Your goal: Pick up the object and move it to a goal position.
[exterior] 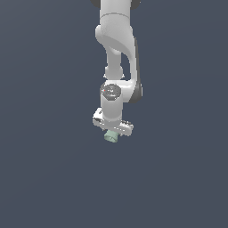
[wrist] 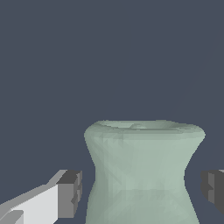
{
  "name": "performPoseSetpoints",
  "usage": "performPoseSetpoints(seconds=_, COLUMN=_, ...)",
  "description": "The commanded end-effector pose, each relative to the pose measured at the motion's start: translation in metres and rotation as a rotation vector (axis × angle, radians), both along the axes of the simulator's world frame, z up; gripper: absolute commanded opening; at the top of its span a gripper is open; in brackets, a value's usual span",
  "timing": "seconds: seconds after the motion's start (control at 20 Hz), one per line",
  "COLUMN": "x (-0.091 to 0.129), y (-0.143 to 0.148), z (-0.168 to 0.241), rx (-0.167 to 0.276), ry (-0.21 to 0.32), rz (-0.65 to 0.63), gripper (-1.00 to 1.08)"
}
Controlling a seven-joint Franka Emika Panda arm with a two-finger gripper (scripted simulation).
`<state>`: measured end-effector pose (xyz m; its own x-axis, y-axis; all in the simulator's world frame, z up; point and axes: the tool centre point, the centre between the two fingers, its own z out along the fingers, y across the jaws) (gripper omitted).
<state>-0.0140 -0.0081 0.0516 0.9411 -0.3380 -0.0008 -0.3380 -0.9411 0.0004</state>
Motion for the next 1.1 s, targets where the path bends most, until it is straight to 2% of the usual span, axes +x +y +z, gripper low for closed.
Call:
performPoseSetpoints(seconds=0.0, x=0.0002, y=-0.0002, z=-0.0085, rx=0.0, ry=-0.001, rz=-0.001, gripper=1.0)
performPoseSetpoints(seconds=0.2, x=0.0011, y=0.0, z=-0.0125, rx=0.0, ry=-0.001, rz=-0.001, gripper=1.0)
performPoseSetpoints(seconds=0.25, x=0.0011, y=0.0, z=-0.0125, rx=0.0, ry=-0.001, rz=-0.001, gripper=-1.0)
performPoseSetpoints(seconds=1.05, x=-0.0045, y=-0.0035, z=-0.0073, rx=0.0, ry=-0.001, rz=0.0, gripper=-1.0)
